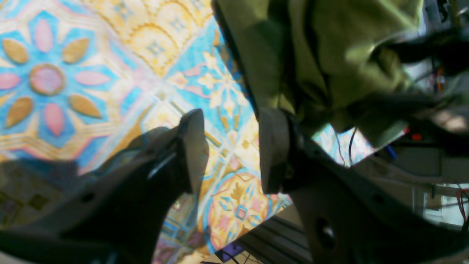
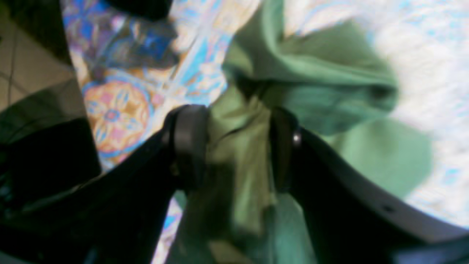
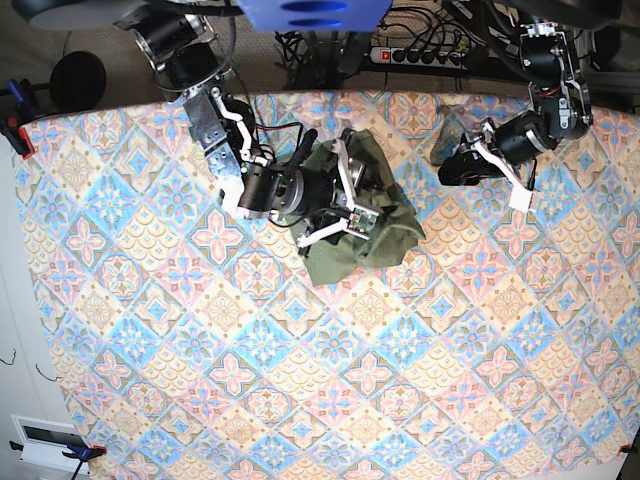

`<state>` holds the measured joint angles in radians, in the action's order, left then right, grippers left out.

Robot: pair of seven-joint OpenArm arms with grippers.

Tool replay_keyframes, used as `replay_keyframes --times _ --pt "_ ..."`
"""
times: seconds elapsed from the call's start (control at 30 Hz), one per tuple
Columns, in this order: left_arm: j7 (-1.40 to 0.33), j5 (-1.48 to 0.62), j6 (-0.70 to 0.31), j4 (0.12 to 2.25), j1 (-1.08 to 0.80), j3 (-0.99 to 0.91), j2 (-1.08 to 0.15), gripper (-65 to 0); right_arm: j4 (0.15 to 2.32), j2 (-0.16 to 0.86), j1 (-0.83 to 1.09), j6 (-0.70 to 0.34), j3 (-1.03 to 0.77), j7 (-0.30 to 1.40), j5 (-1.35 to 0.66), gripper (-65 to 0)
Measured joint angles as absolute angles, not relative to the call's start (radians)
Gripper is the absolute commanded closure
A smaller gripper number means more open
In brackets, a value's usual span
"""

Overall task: Layout the t-shirt on the table in an organized manner, then fold the t-shirt properly
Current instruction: 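Fold the grasped strip end over toward the middle with the right gripper, then grasp the bundled shirt with both grippers and spread it flat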

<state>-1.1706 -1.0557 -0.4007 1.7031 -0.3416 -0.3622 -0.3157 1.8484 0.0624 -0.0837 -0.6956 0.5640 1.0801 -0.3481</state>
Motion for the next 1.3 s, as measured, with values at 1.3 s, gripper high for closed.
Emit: replay_keyframes --times 1.3 --pt "-1.17 -0.997 -0.4 1.531 -0.049 -0.211 -0.26 -24.0 1.722 0.047 -0.113 -0.699 0.543 1.06 -0.272 -10.7"
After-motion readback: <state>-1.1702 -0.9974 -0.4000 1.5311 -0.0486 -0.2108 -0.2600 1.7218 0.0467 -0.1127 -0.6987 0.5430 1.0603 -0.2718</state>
